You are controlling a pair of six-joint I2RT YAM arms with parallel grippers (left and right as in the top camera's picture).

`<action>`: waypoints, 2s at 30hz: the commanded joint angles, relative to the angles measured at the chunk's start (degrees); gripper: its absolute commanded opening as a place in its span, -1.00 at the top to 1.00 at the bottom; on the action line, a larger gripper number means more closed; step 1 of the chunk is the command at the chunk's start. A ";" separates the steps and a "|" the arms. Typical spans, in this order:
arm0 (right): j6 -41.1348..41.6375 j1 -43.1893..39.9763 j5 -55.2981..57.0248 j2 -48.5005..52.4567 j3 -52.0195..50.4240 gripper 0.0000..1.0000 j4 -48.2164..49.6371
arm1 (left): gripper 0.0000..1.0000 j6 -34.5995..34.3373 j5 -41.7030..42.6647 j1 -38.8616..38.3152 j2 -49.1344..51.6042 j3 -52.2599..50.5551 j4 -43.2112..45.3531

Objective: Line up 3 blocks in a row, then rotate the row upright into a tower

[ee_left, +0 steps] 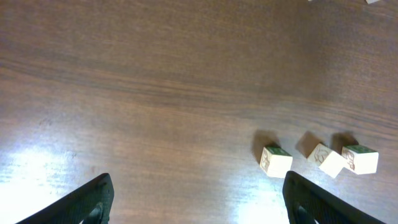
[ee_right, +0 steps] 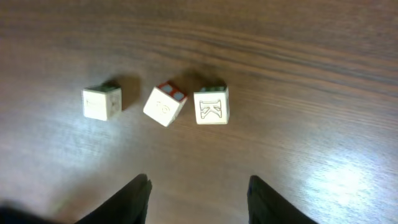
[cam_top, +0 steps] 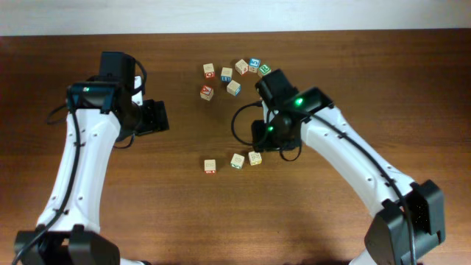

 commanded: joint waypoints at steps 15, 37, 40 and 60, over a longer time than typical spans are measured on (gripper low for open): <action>1.16 -1.09 13.00 8.52 -9.84 0.62 17.00 | -0.86 1.01 0.15 0.04 6.80 0.68 5.64; -5.90 -0.42 -6.54 12.94 -9.79 0.79 18.73 | -0.92 0.98 -0.87 0.04 6.80 0.68 5.57; -1.75 -0.02 -6.40 12.94 -9.79 0.78 19.21 | -0.92 0.98 -0.87 0.02 6.80 0.68 5.57; -1.33 4.04 -7.23 12.90 4.37 0.66 16.83 | -0.99 0.98 -1.97 3.76 6.80 0.68 6.54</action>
